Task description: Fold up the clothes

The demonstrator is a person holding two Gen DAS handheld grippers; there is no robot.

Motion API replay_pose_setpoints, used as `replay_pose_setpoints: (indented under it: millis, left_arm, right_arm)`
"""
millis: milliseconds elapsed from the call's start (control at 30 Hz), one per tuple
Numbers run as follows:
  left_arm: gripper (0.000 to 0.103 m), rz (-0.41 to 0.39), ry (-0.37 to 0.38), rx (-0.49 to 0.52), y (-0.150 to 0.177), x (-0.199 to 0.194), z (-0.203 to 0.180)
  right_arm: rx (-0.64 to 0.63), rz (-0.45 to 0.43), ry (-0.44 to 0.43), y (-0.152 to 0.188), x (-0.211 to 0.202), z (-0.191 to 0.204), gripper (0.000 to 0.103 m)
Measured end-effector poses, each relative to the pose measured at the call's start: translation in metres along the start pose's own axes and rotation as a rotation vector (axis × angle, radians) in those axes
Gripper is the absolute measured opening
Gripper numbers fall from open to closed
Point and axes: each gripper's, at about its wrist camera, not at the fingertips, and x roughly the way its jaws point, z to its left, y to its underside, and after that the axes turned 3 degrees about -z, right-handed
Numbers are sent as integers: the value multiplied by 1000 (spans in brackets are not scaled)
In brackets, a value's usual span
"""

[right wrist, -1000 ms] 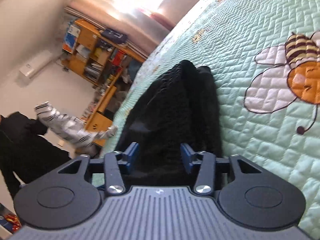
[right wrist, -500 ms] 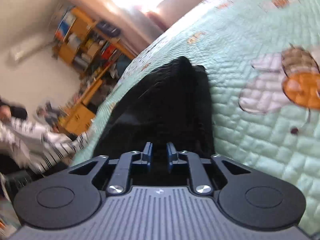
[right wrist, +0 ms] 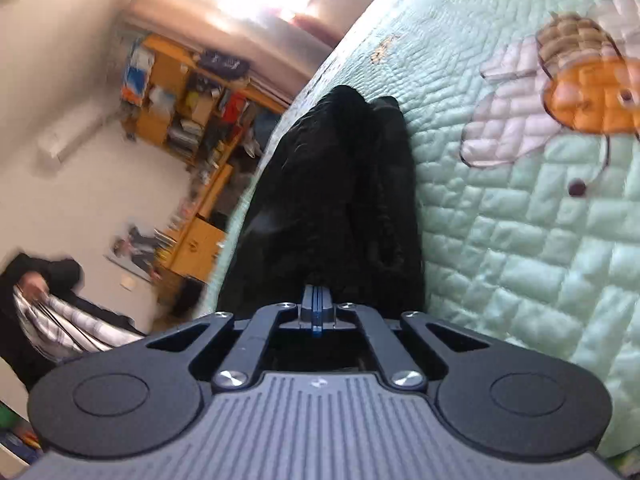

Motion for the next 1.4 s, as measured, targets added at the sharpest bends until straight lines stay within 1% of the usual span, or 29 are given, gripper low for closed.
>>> replay_pose_setpoints:
  millis: [67, 133, 200, 233, 267, 367, 467, 500, 533, 567, 600, 633, 667, 700, 733, 800, 867, 900, 933, 967, 1000, 1033, 1067, 1133, 1233, 1267, 1300, 1367, 1400]
  left_arm:
    - [100, -6, -9, 16, -1, -2, -4]
    - [98, -8, -3, 36, -6, -8, -8]
    - [97, -28, 11, 49, -11, -16, -12]
    - [97, -46, 17, 53, -14, -20, -12]
    - [97, -65, 21, 53, -18, -23, -13]
    - [98, -94, 51, 29, -32, -18, -19]
    - [97, -65, 70, 61, -40, 8, -38]
    - [97, -37, 73, 81, -38, 19, -46]
    - [97, -3, 82, 92, -34, 29, -51]
    - [98, 10, 79, 110, -29, 35, -56]
    - [100, 21, 75, 129, -24, 41, -60]
    - [100, 32, 70, 148, -19, 46, -64]
    - [100, 32, 62, 171, -17, 48, -66]
    - [101, 33, 64, 173, -17, 48, -66]
    - [101, 35, 68, 172, -17, 47, -65]
    - [102, 38, 74, 167, -18, 48, -64]
    - [102, 41, 74, 169, -20, 49, -63]
    - [102, 42, 69, 182, -20, 49, -65]
    - [102, 43, 65, 196, -19, 48, -66]
    - [102, 44, 60, 209, -19, 48, -67]
    - [102, 43, 59, 207, -20, 46, -68]
    - [102, 41, 58, 202, -21, 44, -68]
    - [99, 34, 65, 180, -23, 39, -67]
    - [97, 11, 88, 124, -27, 28, -63]
    - [97, -67, 119, 68, -33, 11, -59]
    - [98, -82, 109, 69, -34, 9, -59]
    - [98, -79, 85, 74, -35, 11, -58]
    - [98, -43, 40, 51, -32, 21, -52]
    - [96, -4, 29, 23, -29, 30, -47]
  right_arm:
    - [-56, 3, 15, -2, 0, 12, 1]
    - [-77, 7, 8, -6, -1, 24, 6]
    - [-61, -15, -29, -12, -7, 32, 19]
    - [-59, -37, -57, -18, -11, 38, 30]
    - [-67, -57, -76, -25, -12, 42, 34]
    - [-132, -104, -83, -54, -7, 63, 37]
    - [-209, -107, -67, -83, 21, 84, 39]
    - [-225, -93, -56, -91, 35, 85, 40]
    - [-239, -77, -41, -99, 48, 86, 44]
    - [-238, -49, 3, -105, 62, 80, 47]
    - [-239, -22, 49, -110, 76, 74, 47]
    - [-247, 9, 98, -112, 89, 63, 46]
    - [-252, 34, 143, -114, 101, 52, 33]
    - [-232, 18, 161, -114, 102, 42, 22]
    - [-210, 2, 175, -114, 103, 31, 0]
    - [-116, -39, 131, -114, 96, 14, 0]
    - [-65, -72, 87, -109, 87, 7, 0]
    - [-42, -89, 65, -107, 81, 4, 2]
    - [-37, -118, 40, -102, 71, 9, 10]
    - [-32, -147, 15, -98, 61, 13, 24]
    - [-27, -175, -11, -93, 51, 17, 33]
    - [-27, -202, -43, -88, 39, 22, 45]
    - [-34, -217, -70, -82, 27, 27, 48]
    - [-68, -212, -104, -71, 10, 36, 48]
    - [-127, -182, -109, -46, -11, 47, 50]
    - [-144, -167, -100, -37, -14, 48, 51]
    - [-162, -152, -79, -29, -16, 48, 51]
    - [-210, -102, -25, -16, -9, 44, 51]
    - [-239, -81, 1, -10, -4, 40, 50]
